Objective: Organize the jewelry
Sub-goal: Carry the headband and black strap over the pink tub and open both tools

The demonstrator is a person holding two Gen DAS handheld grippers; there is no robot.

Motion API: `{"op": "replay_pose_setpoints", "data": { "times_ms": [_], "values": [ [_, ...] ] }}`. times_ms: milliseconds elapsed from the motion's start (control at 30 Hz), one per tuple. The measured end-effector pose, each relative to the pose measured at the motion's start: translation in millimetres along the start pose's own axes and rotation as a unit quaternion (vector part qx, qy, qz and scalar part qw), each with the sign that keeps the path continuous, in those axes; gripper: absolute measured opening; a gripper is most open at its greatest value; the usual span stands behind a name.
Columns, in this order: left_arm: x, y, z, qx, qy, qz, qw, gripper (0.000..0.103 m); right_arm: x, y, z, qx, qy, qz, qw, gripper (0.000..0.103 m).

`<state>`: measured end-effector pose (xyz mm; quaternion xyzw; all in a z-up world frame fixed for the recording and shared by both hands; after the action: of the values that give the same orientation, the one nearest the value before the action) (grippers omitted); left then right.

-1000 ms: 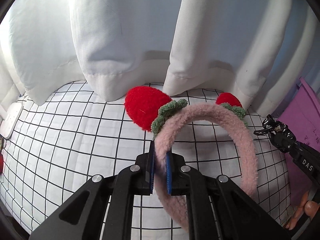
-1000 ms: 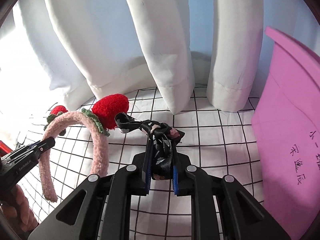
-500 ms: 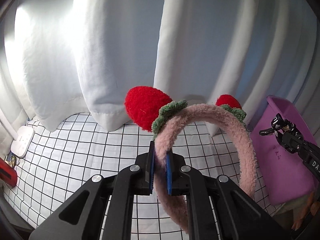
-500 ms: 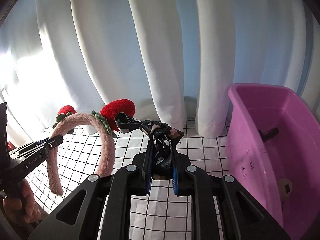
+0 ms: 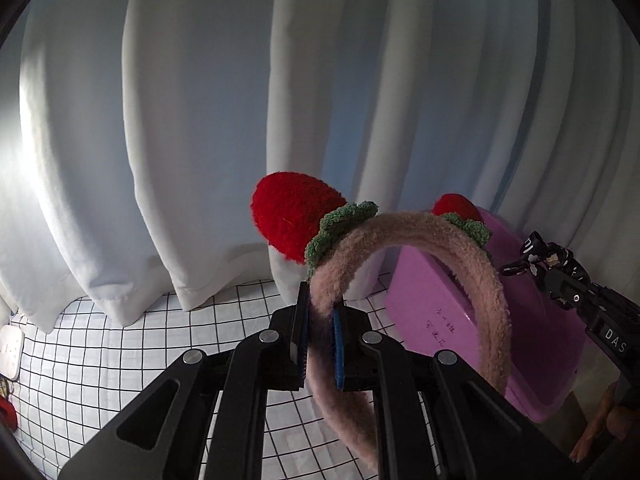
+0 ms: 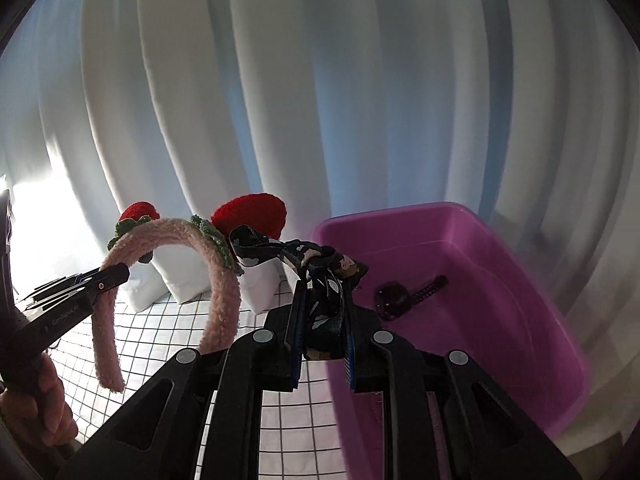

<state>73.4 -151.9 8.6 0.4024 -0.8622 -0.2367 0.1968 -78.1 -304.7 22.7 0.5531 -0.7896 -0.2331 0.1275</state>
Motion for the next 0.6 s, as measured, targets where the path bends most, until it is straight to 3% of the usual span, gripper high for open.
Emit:
{"op": "replay_pose_setpoints", "data": {
  "times_ms": [300,600],
  "values": [
    [90,-52,-18,-0.03,-0.046,0.055,0.997,0.01,88,4,6,-0.014,-0.05,0.061,0.997,0.016],
    [150,-122,-15,-0.084,-0.082,0.054,0.9916,0.011,121,-31,30,-0.07,-0.073,0.077,0.992,0.016]
  ]
}}
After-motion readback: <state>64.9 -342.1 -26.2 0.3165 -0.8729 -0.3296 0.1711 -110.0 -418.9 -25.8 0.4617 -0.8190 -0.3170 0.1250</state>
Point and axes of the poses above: each gripper's, at about its wrist camera, not at the fingertips, and y roughly against the way its jaws point, x to its right, z to its underside, the point moved 4 cm from there along -y, roughly the way its jaws point, and after that the axes turned 4 degrees about z, right-handed, at the moved point
